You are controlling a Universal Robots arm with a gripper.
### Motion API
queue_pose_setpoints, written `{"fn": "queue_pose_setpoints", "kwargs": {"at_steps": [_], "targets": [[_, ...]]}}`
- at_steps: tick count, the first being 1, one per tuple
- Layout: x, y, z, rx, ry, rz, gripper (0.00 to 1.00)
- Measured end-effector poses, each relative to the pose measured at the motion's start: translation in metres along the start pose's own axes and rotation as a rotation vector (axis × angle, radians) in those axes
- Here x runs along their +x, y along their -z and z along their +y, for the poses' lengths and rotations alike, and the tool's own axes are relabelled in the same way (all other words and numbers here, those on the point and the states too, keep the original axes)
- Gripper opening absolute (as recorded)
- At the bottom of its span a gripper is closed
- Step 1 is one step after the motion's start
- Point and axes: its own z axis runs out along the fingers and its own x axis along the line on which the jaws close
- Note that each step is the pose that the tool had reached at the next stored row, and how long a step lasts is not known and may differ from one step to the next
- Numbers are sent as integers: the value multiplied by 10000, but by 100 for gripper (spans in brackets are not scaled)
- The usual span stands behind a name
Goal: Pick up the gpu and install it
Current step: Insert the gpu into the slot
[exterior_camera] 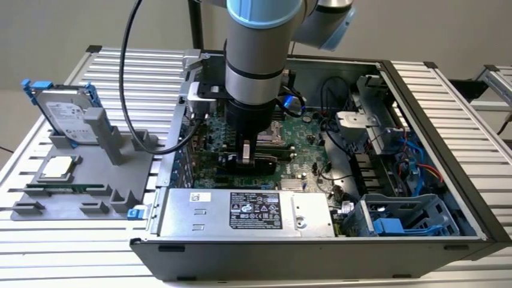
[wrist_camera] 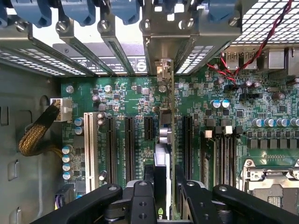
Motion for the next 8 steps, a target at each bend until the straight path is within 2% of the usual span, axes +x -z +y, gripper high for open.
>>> {"fn": "queue_pose_setpoints", "kwargs": {"at_steps": [5, 6, 7, 8], "targets": [[1, 0, 1, -2, -1, 5, 0], [1, -1, 1, -2, -2, 1, 100], [-3, -13, 0, 10, -2, -28, 100], [-1, -13, 0, 14, -2, -21, 100]]}}
